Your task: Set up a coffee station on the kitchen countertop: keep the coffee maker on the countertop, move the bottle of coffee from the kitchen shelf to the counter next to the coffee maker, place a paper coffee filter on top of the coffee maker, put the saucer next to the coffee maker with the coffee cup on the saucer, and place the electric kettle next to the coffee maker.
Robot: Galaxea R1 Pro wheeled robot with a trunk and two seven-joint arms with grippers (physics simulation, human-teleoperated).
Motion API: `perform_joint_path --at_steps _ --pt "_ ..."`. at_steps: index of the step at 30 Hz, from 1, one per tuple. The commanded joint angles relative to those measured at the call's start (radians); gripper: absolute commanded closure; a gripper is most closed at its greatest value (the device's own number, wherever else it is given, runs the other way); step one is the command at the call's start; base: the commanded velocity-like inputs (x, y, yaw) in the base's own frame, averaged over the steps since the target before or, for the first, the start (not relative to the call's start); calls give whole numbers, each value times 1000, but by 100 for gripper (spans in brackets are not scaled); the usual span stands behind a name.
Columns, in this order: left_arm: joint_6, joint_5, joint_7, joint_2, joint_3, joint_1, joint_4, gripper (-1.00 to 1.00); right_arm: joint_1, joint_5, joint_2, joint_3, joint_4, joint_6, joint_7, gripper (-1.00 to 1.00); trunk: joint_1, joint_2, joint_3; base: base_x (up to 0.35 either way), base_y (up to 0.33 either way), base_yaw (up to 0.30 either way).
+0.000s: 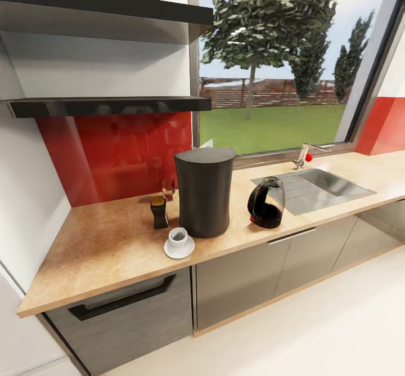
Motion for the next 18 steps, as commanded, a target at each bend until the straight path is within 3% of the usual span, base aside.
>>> perform_joint_path --at_steps 1,8,13,18 --pt "5 -11 0 0 8 0 -2 -100 -1 -1 3 0 -1 3 1 -100 1 -2 -2 0 0 0" --pt "3 -13 -2 2 6 1 0 -100 -1 1 6 -4 -1 -32 1 -100 1 -2 -2 0 0 0" --pt "3 -14 -2 7 6 3 2 -100 -1 2 0 -5 0 -132 0 -100 1 -2 -2 0 0 0" --pt "3 -15 -2 2 5 5 1 -100 -1 0 3 -4 -1 -183 0 -100 1 -2 -2 0 0 0"
